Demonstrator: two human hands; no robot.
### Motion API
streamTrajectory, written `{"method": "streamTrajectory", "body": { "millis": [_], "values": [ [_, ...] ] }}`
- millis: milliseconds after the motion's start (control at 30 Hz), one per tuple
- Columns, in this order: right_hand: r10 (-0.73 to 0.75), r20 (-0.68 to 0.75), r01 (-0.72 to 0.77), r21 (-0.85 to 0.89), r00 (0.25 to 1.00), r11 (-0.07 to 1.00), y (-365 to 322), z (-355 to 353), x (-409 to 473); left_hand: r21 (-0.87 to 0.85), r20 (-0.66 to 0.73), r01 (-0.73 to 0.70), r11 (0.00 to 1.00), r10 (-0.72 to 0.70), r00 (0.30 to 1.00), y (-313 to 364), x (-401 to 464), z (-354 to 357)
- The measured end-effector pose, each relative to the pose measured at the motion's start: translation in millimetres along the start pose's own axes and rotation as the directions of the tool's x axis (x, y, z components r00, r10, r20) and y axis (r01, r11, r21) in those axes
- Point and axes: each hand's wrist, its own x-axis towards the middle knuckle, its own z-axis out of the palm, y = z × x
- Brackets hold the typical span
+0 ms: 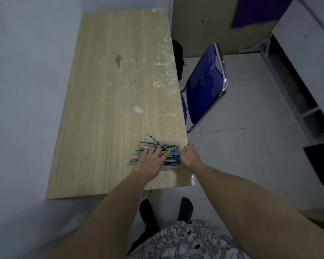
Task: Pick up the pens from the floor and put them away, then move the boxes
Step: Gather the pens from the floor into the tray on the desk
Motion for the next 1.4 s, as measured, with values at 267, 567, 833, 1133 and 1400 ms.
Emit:
{"method": "streamTrajectory", "body": {
  "millis": [267,567,833,1133,1400],
  "values": [
    [-0.025,0.001,0.025,0.004,1.0,1.0,-3,5,-1,0.01,-0.023,-0.009,1.0,0.01,1.0,-5,-8,-7],
    [-0.018,-0.008,0.018,-0.009,1.0,1.0,-6,9,3,0.024,-0.03,-0.07,0.997,0.071,0.997,-2,-2,-8],
    [-0.052,-0.011,0.052,-0.031,0.999,0.998,-9,10,8,-0.059,-0.145,-0.079,0.995,0.07,0.987,-2,7,-10],
    [-0.076,0.007,0.076,-0.171,0.997,0.982,-11,-3,5,-0.208,-0.128,0.102,0.973,-0.13,0.983,0,29,-44],
    [-0.23,-0.05,0.17,-0.526,0.972,0.833,-3,-41,2,-0.352,-0.162,0.213,0.912,-0.283,0.945,26,29,-64]
  ]
}}
